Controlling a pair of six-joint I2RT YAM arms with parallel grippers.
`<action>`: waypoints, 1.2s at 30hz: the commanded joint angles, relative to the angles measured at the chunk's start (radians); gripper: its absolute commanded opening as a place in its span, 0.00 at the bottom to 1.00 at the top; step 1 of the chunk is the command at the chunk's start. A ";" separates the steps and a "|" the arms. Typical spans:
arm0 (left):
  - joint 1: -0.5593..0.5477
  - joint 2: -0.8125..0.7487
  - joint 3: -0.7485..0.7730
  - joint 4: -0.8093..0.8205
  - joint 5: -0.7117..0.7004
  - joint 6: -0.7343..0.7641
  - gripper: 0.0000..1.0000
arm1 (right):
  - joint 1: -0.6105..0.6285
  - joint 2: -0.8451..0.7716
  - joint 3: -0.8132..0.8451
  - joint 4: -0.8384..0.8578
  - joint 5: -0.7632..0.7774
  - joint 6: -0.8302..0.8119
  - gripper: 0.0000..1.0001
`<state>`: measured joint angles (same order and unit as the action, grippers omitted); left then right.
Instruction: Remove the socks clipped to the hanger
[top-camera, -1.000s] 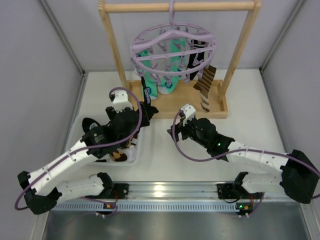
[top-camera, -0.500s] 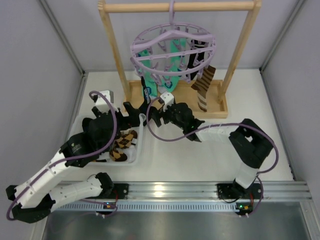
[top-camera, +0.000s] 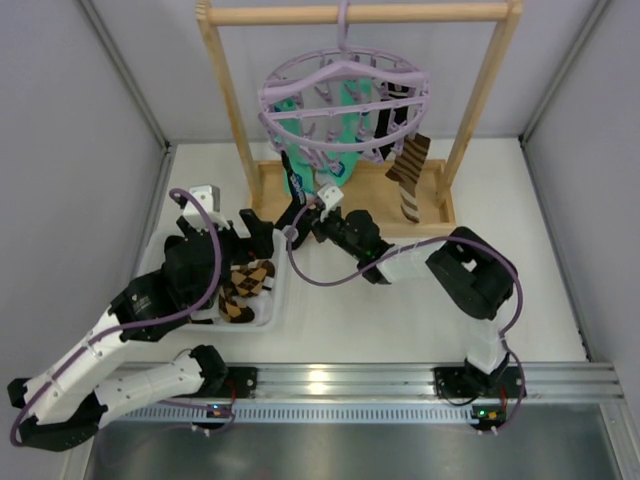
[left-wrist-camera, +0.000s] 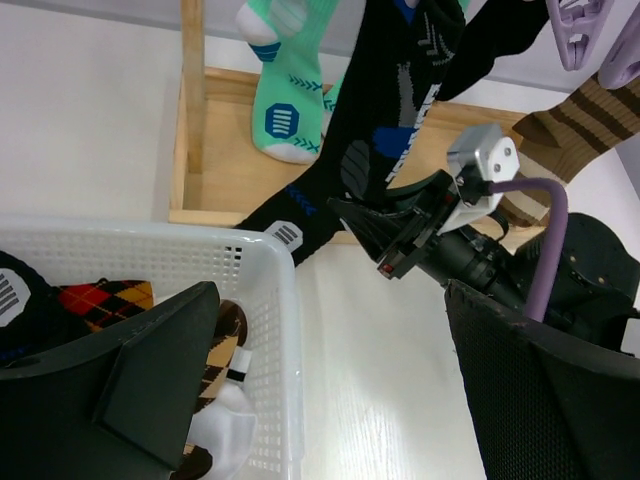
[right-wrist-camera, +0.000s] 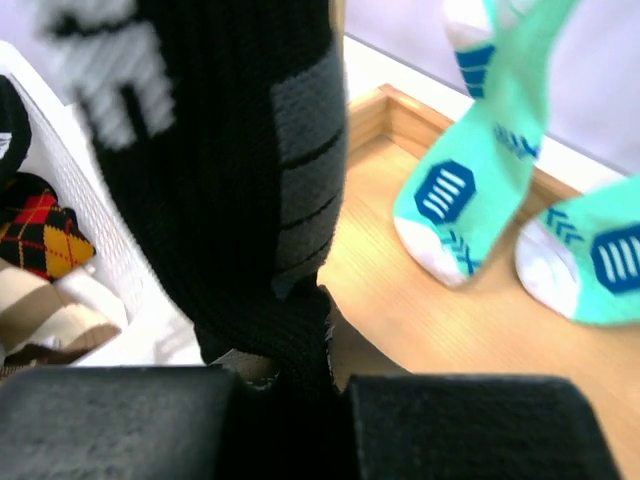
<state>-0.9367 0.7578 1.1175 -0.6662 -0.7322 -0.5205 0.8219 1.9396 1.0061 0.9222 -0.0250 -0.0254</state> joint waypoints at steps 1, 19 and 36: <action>0.001 0.014 0.056 0.033 0.002 0.020 0.98 | 0.005 -0.106 -0.082 0.188 0.060 0.016 0.00; 0.001 0.406 0.547 0.036 -0.087 0.069 0.98 | 0.101 -0.599 -0.268 -0.319 0.109 0.108 0.00; 0.194 0.535 0.556 0.151 0.293 0.019 0.98 | 0.125 -0.837 -0.406 -0.551 0.079 0.219 0.00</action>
<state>-0.7441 1.2858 1.6901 -0.6086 -0.5591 -0.4946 0.9360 1.1328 0.6117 0.3946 0.0685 0.1680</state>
